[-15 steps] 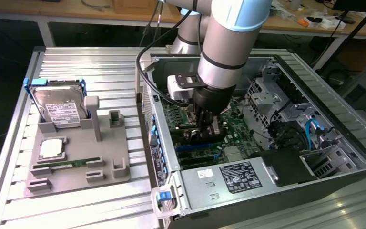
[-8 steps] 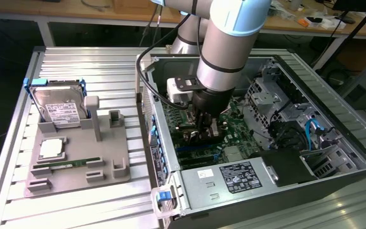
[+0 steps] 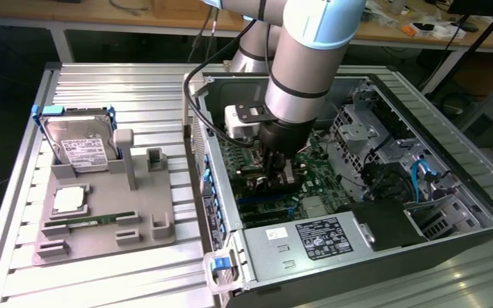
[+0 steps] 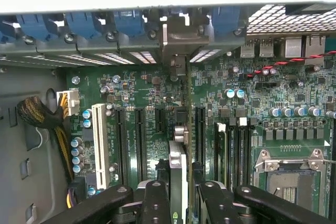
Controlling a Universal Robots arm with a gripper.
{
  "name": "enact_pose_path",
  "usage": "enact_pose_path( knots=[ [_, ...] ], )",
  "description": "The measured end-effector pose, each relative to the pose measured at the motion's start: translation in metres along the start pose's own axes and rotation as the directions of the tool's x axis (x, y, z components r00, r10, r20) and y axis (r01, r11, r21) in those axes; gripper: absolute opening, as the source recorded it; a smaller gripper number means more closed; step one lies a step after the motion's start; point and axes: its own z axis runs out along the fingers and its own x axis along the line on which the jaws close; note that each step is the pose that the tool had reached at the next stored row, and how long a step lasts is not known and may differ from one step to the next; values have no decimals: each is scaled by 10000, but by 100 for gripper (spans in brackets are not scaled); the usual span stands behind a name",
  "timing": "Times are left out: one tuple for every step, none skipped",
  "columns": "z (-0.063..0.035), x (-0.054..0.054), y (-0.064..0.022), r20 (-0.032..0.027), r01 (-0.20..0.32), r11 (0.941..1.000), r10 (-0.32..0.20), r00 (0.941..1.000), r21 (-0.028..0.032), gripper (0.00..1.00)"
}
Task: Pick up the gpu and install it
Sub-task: 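Insert the gpu into the slot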
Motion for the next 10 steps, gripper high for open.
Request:
enact_pose_path(
  knots=[
    [3,0,0,-1,0,10000,0,10000,-7,27],
    [7,0,0,-1,0,10000,0,10000,-9,27],
    [9,0,0,-2,1,10000,-1,10000,-10,27],
    [9,0,0,-2,1,10000,-1,10000,-11,27],
    [10,0,0,-3,1,10000,-1,10000,-12,27],
    [13,0,0,-1,1,10000,-1,10000,-11,27],
    [14,0,0,-1,0,10000,0,10000,-10,27],
    [15,0,0,-1,0,10000,0,10000,-11,27],
    [17,0,0,-1,0,10000,0,10000,-11,27],
    [18,0,1,-1,0,10000,0,10000,-11,27]
  ],
)
